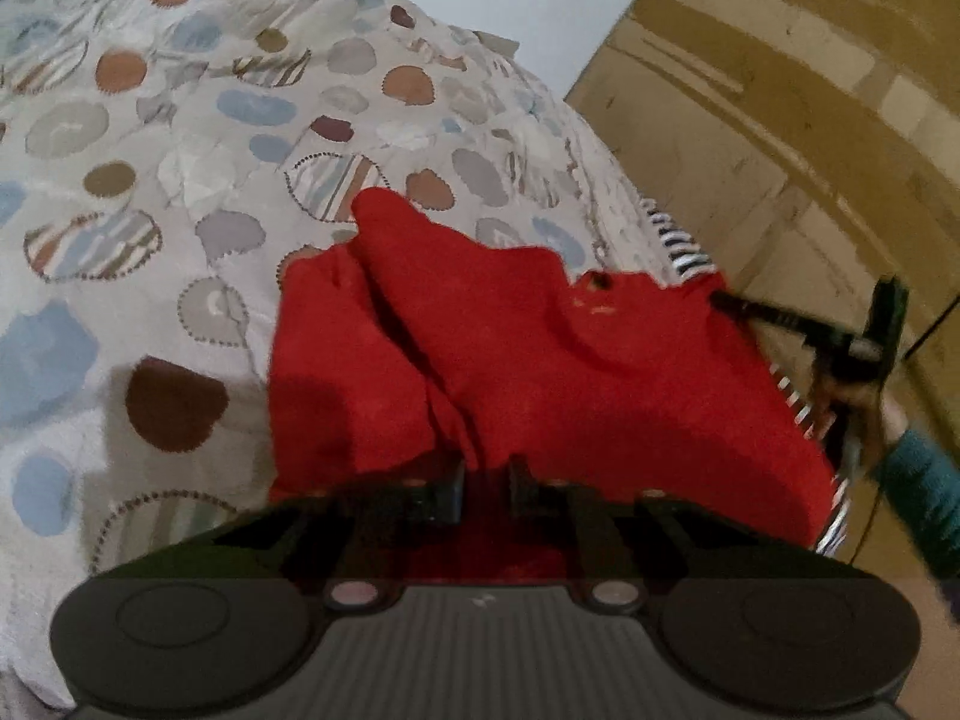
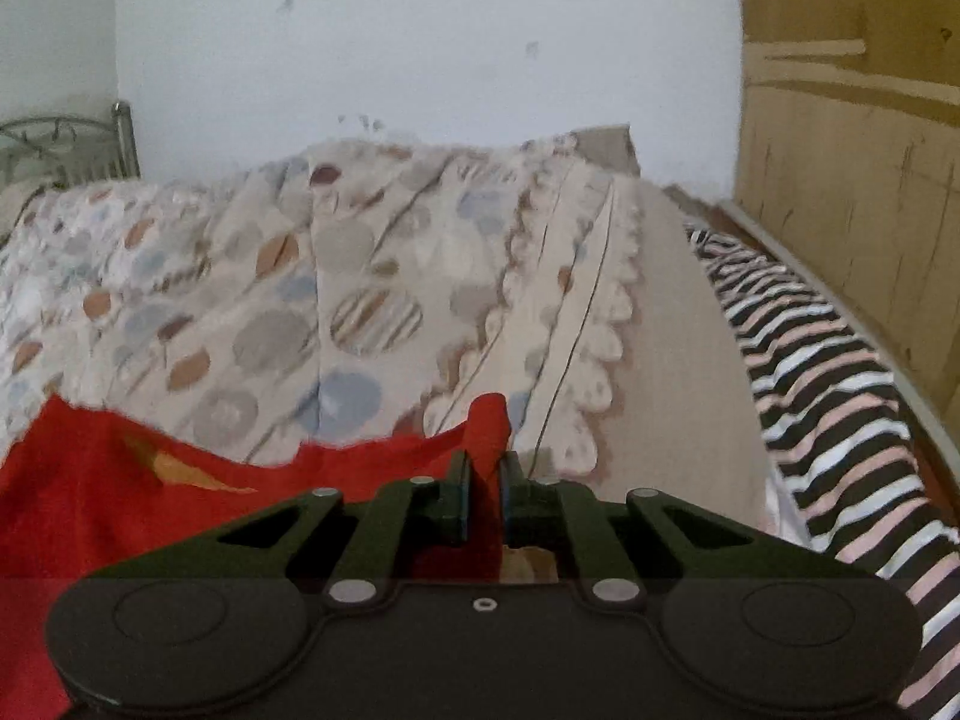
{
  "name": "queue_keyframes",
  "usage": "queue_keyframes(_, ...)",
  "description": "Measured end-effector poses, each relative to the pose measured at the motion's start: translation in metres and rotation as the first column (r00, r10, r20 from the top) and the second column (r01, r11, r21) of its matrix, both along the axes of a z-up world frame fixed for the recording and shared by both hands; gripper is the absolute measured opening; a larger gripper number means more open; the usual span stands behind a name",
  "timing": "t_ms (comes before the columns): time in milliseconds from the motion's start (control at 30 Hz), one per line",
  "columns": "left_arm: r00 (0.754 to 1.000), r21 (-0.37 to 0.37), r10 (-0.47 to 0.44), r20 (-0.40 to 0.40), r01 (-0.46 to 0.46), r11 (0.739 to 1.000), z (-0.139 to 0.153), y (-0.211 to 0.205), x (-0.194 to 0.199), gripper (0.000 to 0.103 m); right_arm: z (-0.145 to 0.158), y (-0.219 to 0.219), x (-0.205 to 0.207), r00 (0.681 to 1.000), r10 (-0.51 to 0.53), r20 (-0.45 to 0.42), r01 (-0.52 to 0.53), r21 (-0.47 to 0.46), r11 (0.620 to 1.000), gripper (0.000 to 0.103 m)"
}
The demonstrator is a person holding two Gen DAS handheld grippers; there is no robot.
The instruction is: Fold small clothes
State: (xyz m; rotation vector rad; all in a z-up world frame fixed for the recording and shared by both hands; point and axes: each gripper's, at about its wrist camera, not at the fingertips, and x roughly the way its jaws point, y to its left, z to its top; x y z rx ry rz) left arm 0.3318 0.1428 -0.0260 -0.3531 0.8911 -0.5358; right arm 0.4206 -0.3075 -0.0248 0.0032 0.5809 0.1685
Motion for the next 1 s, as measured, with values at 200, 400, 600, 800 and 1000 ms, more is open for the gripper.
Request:
queue_keyframes(200,0.965,0.086,0.063,0.256,-0.087,0.992,0.034,-0.01,-0.043,0.01,0.009,0.02,-0.004,0.998,0.034,0.052,-0.032,-0.042,0.999,0.009)
queue_keyframes(400,0.961,0.166,0.11,0.253,-0.155,0.974,0.026,-0.01,-0.066,0.01,0.008,0.044,-0.004,0.995,0.089,0.05,-0.082,-0.127,0.989,0.009)
queue_keyframes(600,0.987,0.025,0.102,0.122,-0.105,0.994,0.012,0.01,-0.042,0.022,-0.02,0.024,0.004,0.999,0.004,-0.053,-0.007,-0.046,0.999,0.01)
queue_keyframes(800,0.975,0.036,0.158,0.155,-0.166,0.985,0.02,0.015,-0.017,0.059,-0.02,0.016,-0.002,0.998,0.042,-0.049,-0.04,0.033,0.999,0.032)
queue_keyframes(1000,0.971,0.093,0.209,0.115,-0.22,0.971,0.013,0.009,0.042,0.051,-0.023,0.02,0.001,0.994,0.093,-0.051,-0.089,0.071,0.994,0.052)
